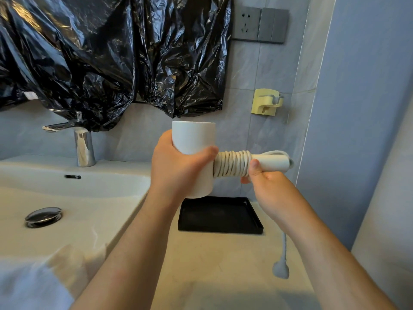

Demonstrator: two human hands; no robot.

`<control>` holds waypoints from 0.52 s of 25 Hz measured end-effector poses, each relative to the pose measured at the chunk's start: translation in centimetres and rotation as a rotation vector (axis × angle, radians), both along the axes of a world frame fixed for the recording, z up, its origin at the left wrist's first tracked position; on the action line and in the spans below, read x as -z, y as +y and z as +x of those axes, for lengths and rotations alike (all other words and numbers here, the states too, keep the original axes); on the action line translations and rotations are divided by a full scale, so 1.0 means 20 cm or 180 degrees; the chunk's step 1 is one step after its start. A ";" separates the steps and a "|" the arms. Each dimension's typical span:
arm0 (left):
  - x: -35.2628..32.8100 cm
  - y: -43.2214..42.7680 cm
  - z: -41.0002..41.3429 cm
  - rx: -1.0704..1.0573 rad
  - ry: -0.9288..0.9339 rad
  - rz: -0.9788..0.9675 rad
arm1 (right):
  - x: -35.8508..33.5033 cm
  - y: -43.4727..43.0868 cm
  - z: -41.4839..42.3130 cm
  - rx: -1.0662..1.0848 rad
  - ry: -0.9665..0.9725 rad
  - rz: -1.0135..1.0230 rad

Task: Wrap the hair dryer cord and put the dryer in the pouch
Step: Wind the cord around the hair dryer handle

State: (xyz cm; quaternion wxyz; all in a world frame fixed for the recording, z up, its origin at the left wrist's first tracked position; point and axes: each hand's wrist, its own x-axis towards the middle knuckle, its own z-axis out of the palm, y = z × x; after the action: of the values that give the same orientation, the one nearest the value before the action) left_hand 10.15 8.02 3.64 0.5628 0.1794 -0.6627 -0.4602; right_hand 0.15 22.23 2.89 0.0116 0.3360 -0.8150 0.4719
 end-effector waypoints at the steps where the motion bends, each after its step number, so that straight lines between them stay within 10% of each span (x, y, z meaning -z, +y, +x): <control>1: 0.00 0.00 0.00 -0.0114 -0.0084 -0.0119 | 0.01 -0.01 -0.01 0.0019 0.0003 0.0113; 7: 0.02 0.04 0.01 -0.0489 -0.0609 -0.0803 | 0.01 0.04 -0.03 0.0015 0.0895 0.0731; 13: -0.02 -0.02 0.06 0.0327 -0.0903 -0.0680 | -0.09 0.18 -0.07 -0.0460 0.0917 0.0033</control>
State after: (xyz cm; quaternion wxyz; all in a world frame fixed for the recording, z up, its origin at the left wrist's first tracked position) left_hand 11.32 7.66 4.13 0.4553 0.1476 -0.7889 -0.3855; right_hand -1.17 25.78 4.74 0.0927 0.4580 -0.7810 0.4142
